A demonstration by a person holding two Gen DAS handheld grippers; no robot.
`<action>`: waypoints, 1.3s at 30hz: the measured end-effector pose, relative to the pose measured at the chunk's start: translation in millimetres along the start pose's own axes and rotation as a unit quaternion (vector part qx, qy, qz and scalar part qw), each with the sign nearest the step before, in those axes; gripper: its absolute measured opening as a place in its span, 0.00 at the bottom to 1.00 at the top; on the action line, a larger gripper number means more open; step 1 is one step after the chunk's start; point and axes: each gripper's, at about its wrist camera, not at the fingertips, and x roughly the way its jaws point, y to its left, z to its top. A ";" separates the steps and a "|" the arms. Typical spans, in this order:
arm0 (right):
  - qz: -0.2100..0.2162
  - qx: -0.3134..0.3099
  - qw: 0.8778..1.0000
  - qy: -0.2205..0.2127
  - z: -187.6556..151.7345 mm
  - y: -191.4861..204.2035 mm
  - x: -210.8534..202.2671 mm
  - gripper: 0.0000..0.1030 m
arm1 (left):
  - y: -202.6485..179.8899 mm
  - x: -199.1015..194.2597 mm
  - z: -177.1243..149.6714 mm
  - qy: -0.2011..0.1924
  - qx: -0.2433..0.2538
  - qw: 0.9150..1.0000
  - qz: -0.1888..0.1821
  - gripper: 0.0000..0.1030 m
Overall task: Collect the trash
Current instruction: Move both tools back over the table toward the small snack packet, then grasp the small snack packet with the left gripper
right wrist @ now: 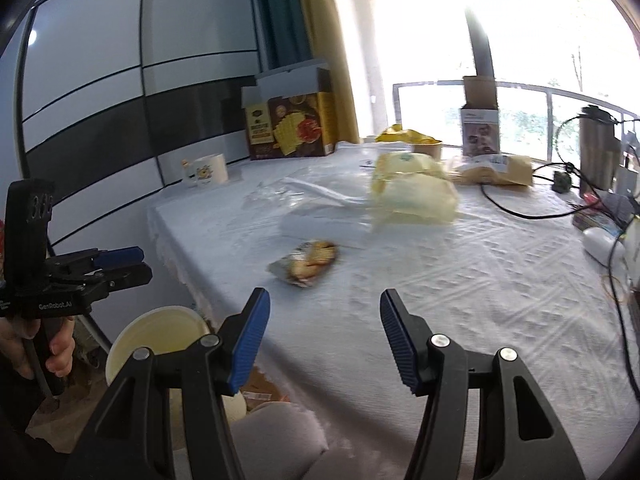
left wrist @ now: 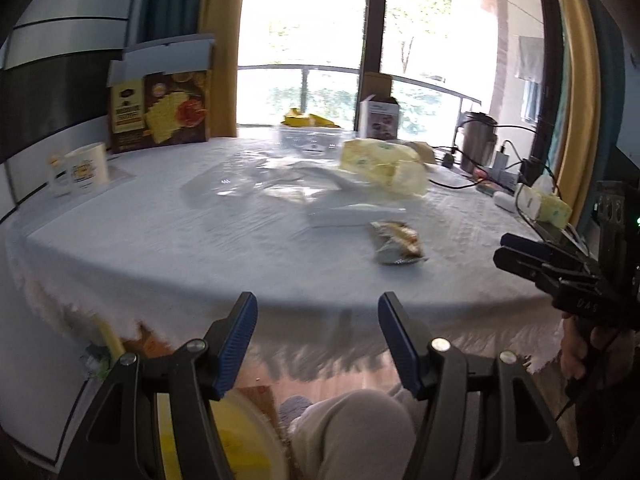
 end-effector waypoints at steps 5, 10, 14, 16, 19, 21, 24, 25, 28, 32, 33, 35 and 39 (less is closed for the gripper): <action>-0.016 0.016 1.000 -0.007 -2.0 -25.4 -7.6 0.54 | -25.8 24.7 14.1 0.011 0.014 0.999 -0.034 0.61; -0.029 0.030 0.999 -0.011 -5.4 -44.5 -12.1 0.54 | -51.2 47.3 27.2 0.005 0.031 0.999 -0.039 0.61; -0.039 0.038 0.998 -0.014 -7.7 -55.6 -16.7 0.54 | -71.8 59.9 35.1 -0.002 0.074 0.997 -0.034 0.70; -0.043 0.039 0.998 -0.016 -7.9 -58.6 -19.0 0.54 | -76.1 70.4 40.0 0.003 0.067 0.997 -0.033 0.81; -0.049 0.042 0.998 -0.019 -7.3 -63.7 -22.0 0.54 | -71.8 81.3 46.0 -0.007 0.030 0.998 -0.054 0.86; -0.053 0.043 0.997 -0.022 -7.0 -66.6 -25.5 0.54 | -71.0 89.1 48.4 -0.001 0.025 0.997 -0.070 0.87; -0.059 0.043 0.997 -0.025 -6.3 -69.0 -28.8 0.54 | -73.5 106.4 51.3 0.031 0.046 0.997 -0.049 0.87; -0.061 0.043 0.997 -0.025 -5.9 -69.6 -29.5 0.54 | -73.5 110.7 51.8 0.036 0.049 0.997 -0.039 0.87; -0.067 0.041 0.997 -0.026 -3.0 -71.0 -31.3 0.54 | -66.4 123.2 53.0 0.064 0.034 0.997 -0.039 0.87; -0.073 0.032 0.997 -0.024 5.5 -71.5 -32.0 0.54 | -61.8 128.8 48.3 0.078 0.026 0.995 -0.056 0.87; -0.073 0.032 0.997 -0.024 8.0 -72.0 -31.5 0.54 | -61.9 128.8 46.9 0.078 0.028 0.995 -0.061 0.87; -0.072 0.034 0.997 -0.020 14.4 -72.7 -28.5 0.54 | -63.7 128.7 44.6 0.075 0.037 0.994 -0.070 0.76; -0.073 0.038 0.997 -0.006 22.9 -73.2 -17.0 0.54 | -68.0 127.4 39.9 0.070 0.066 0.993 -0.063 0.49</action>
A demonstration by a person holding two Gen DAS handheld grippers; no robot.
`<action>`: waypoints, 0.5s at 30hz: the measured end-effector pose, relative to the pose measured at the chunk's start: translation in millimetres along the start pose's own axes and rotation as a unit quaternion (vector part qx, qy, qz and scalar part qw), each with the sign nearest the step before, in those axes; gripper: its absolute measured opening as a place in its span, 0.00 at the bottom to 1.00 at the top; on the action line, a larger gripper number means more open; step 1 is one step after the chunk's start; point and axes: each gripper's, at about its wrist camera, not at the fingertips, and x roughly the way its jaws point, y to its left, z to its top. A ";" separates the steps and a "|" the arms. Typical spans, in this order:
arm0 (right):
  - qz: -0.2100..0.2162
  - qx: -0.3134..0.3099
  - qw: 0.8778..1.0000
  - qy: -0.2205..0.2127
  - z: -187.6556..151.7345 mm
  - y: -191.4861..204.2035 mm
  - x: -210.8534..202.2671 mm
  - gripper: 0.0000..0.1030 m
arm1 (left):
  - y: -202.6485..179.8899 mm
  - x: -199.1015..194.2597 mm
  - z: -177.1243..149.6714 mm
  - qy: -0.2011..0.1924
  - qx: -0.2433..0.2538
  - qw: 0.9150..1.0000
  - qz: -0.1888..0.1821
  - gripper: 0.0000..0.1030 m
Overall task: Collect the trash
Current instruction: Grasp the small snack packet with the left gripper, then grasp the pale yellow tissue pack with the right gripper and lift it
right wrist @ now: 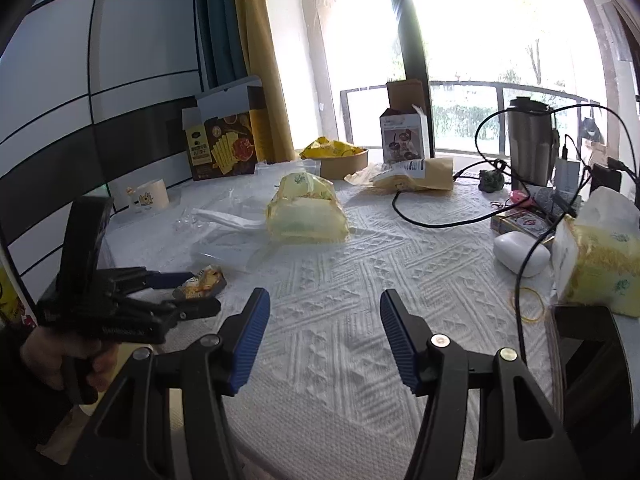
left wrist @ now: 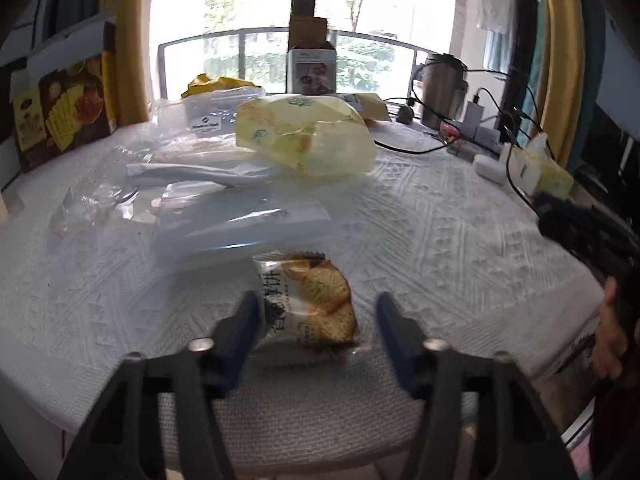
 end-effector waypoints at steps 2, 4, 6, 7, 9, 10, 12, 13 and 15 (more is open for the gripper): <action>-0.001 0.000 1.000 0.008 3.6 1.7 6.5 0.54 | 2.5 -1.4 -0.2 -0.003 -0.002 1.000 -0.012 0.42; -0.003 -0.002 1.000 0.012 9.2 4.0 11.7 0.54 | 7.9 -4.5 -0.9 -0.008 -0.010 1.000 -0.025 0.41; -0.003 -0.008 1.000 0.017 17.1 6.5 18.2 0.54 | 13.9 -9.6 -1.0 -0.017 -0.015 0.999 -0.027 0.40; -0.005 -0.011 1.000 0.021 20.6 7.6 21.8 0.54 | 17.5 -13.3 -1.1 -0.023 -0.018 0.999 -0.027 0.39; -0.009 -0.027 0.999 0.028 29.9 12.1 31.0 0.54 | 25.9 -23.6 -1.7 -0.038 -0.026 0.999 -0.027 0.39; -0.013 -0.036 0.999 0.030 34.9 15.0 36.0 0.54 | 29.6 -27.7 -1.9 -0.044 -0.029 0.998 -0.026 0.39; -0.019 -0.049 0.998 0.036 43.2 18.3 46.1 0.54 | 39.4 -38.0 -3.0 -0.057 -0.037 0.997 -0.021 0.39; -0.021 -0.052 0.998 0.039 47.2 19.4 51.6 0.54 | 45.6 -43.3 -3.8 -0.064 -0.041 0.997 -0.018 0.39; -0.025 -0.055 0.997 0.046 56.7 20.6 66.5 0.54 | 58.2 -51.2 -4.9 -0.073 -0.051 0.996 -0.013 0.39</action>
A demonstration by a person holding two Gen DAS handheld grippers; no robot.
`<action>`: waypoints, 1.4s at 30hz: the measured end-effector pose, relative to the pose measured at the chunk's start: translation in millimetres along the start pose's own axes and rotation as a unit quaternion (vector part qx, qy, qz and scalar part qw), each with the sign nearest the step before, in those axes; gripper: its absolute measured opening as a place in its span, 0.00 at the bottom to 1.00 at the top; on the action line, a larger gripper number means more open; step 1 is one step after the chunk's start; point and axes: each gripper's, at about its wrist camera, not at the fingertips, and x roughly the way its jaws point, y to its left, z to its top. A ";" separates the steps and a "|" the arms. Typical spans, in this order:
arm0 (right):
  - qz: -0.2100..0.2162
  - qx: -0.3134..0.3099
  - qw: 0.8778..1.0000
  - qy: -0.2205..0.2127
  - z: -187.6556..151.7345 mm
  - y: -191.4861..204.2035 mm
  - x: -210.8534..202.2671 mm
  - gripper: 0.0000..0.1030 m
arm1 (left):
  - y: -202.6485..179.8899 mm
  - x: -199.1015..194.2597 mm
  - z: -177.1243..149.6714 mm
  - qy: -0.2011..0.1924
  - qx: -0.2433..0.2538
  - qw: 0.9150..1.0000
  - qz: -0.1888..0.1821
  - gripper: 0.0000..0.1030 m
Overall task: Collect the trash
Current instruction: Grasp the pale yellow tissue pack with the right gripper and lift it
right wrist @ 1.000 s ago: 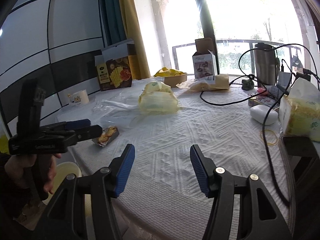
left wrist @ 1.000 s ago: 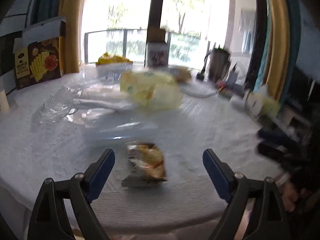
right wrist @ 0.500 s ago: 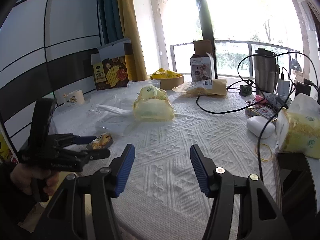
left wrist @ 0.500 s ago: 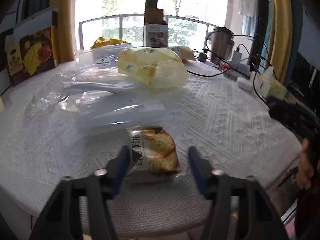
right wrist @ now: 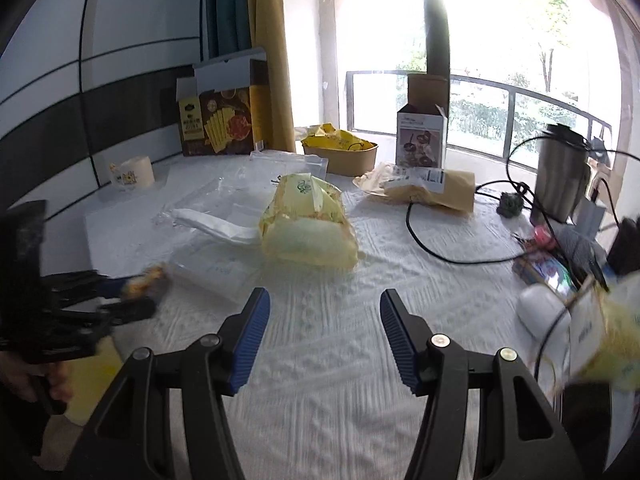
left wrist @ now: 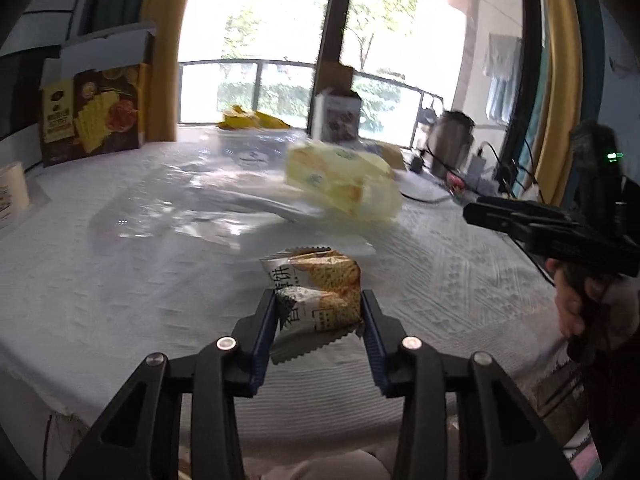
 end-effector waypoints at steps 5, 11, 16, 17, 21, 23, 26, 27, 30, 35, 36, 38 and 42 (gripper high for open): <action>0.004 0.002 1.000 0.004 24.1 1.1 33.1 0.84 | 38.2 -19.4 -0.5 -0.020 -0.028 0.999 0.021 0.39; -0.001 -0.006 1.000 0.025 45.7 9.9 75.7 0.85 | 78.1 -30.9 -5.0 -0.033 -0.059 0.997 0.043 0.39; 0.008 -0.013 0.999 0.035 55.0 19.5 103.8 0.91 | 97.0 -34.1 -10.5 -0.037 -0.077 0.996 0.042 0.39; 0.011 -0.013 0.999 0.035 58.1 21.3 108.9 0.92 | 98.7 -34.0 -11.4 -0.037 -0.078 0.995 0.041 0.39; 0.009 -0.021 0.999 0.036 66.7 26.1 124.0 0.93 | 104.0 -32.5 -15.5 -0.037 -0.086 0.995 0.037 0.39; 0.013 -0.024 0.998 0.052 68.3 27.7 133.8 0.93 | 105.0 -31.5 -17.5 -0.036 -0.087 0.995 0.034 0.39; 0.013 -0.019 0.998 0.065 67.9 26.4 140.5 0.94 | 105.0 -32.0 -18.4 -0.036 -0.086 0.995 0.032 0.39; 0.011 -0.018 0.998 0.066 67.5 25.9 141.3 0.94 | 105.2 -32.2 -18.6 -0.036 -0.087 0.995 0.032 0.39; 0.002 -0.015 0.997 0.073 66.0 23.0 143.0 0.93 | 105.8 -34.1 -19.3 -0.036 -0.090 0.995 0.031 0.39; -0.004 -0.020 0.996 0.089 62.2 25.3 145.4 0.40 | 104.3 -41.4 -20.6 -0.041 -0.090 0.995 0.033 0.39; -0.002 -0.023 0.996 0.088 61.6 26.8 144.5 0.34 | 104.2 -42.8 -20.9 -0.041 -0.090 0.994 0.034 0.39; -0.003 -0.028 0.996 0.084 60.7 29.1 141.2 0.29 | 104.1 -47.3 -21.7 -0.043 -0.091 0.994 0.036 0.39; -0.016 -0.043 0.997 0.065 58.5 35.7 127.4 0.15 | 101.7 -59.3 -21.2 -0.050 -0.089 0.994 0.039 0.39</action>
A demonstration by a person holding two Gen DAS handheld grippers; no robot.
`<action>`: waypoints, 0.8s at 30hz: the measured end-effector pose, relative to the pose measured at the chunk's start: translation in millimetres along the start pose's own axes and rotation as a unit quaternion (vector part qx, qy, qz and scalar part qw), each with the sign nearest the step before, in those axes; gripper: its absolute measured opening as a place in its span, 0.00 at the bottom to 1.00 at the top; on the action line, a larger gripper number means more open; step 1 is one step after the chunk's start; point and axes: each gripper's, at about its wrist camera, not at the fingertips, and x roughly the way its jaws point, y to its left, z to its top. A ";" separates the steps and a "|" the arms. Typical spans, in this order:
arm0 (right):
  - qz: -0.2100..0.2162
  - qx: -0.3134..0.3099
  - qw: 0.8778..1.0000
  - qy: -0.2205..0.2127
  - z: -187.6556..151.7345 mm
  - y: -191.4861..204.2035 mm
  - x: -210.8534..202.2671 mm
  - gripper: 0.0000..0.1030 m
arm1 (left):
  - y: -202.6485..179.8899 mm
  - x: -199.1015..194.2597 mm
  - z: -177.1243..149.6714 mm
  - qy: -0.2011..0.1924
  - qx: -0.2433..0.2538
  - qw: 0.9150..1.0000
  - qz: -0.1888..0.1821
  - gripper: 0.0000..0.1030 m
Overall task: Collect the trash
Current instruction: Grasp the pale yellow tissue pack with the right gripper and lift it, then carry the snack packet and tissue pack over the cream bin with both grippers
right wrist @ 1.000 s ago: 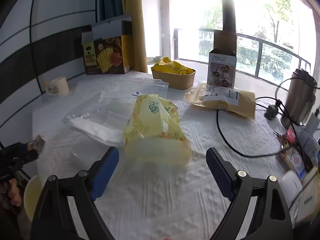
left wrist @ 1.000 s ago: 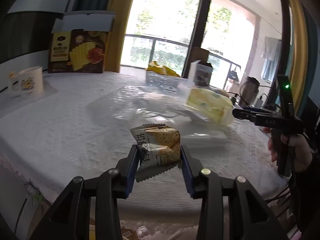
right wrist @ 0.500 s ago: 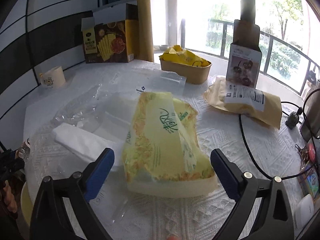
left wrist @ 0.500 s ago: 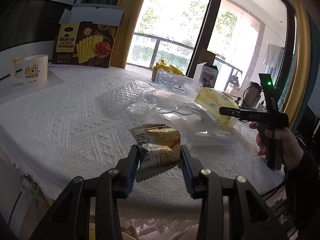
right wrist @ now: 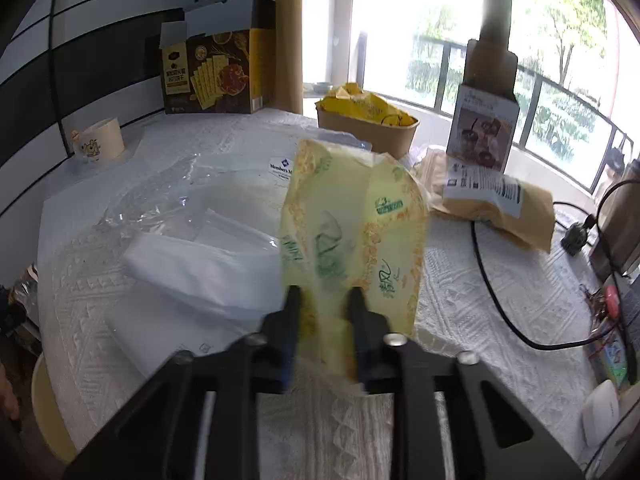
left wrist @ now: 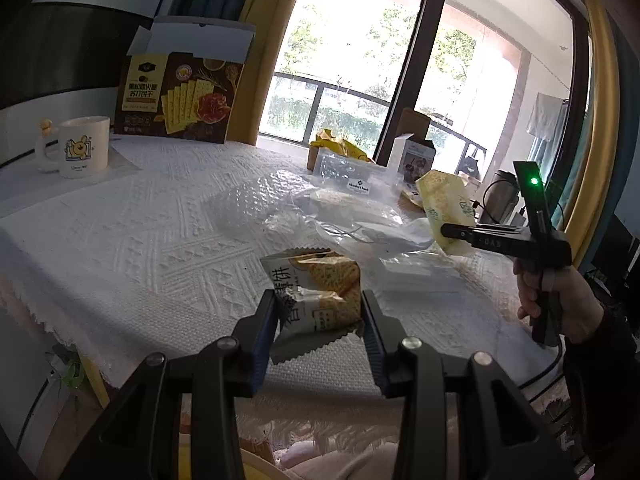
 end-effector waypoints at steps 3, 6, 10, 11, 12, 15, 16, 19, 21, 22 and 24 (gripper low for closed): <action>-0.005 -0.002 1.000 -0.015 -3.5 2.6 -14.3 0.14 | -2.2 -8.1 0.3 -0.004 0.002 1.000 0.001 0.39; -0.007 0.000 0.999 -0.031 -5.8 4.7 -31.3 0.14 | -4.6 -15.9 -0.4 -0.006 0.002 1.000 -0.001 0.39; -0.002 -0.002 0.999 -0.047 -9.1 11.0 -56.7 0.14 | -9.7 -27.6 -0.9 -0.011 0.008 1.000 -0.002 0.39; -0.001 -0.004 0.999 -0.049 -10.0 13.0 -60.8 0.14 | -10.8 -30.1 -1.3 -0.012 0.009 1.000 -0.002 0.39; 0.000 -0.007 0.999 -0.053 -11.7 16.3 -67.9 0.14 | -12.4 -33.9 -1.6 -0.014 0.010 1.000 -0.002 0.39; 0.004 -0.014 0.998 -0.060 -16.6 24.5 -85.2 0.14 | -15.9 -43.7 -2.9 -0.019 0.010 1.000 -0.002 0.39; 0.006 -0.014 0.998 -0.061 -18.5 26.3 -89.4 0.14 | -16.7 -46.6 -3.5 -0.021 0.009 1.000 -0.002 0.39; 0.015 -0.013 0.998 -0.067 -26.9 35.2 -106.9 0.14 | -19.4 -56.0 -6.3 -0.027 0.007 1.000 -0.003 0.39; 0.019 -0.013 0.997 -0.072 -31.5 41.1 -116.3 0.14 | -20.8 -61.5 -8.2 -0.028 0.006 1.000 -0.003 0.39; 0.021 -0.013 0.997 -0.075 -33.6 44.8 -122.1 0.14 | -21.5 -64.7 -9.3 -0.028 0.007 1.000 -0.003 0.39; 0.027 -0.013 0.996 -0.079 -37.4 50.2 -131.3 0.14 | -22.9 -71.7 -12.1 -0.029 0.009 1.000 -0.003 0.39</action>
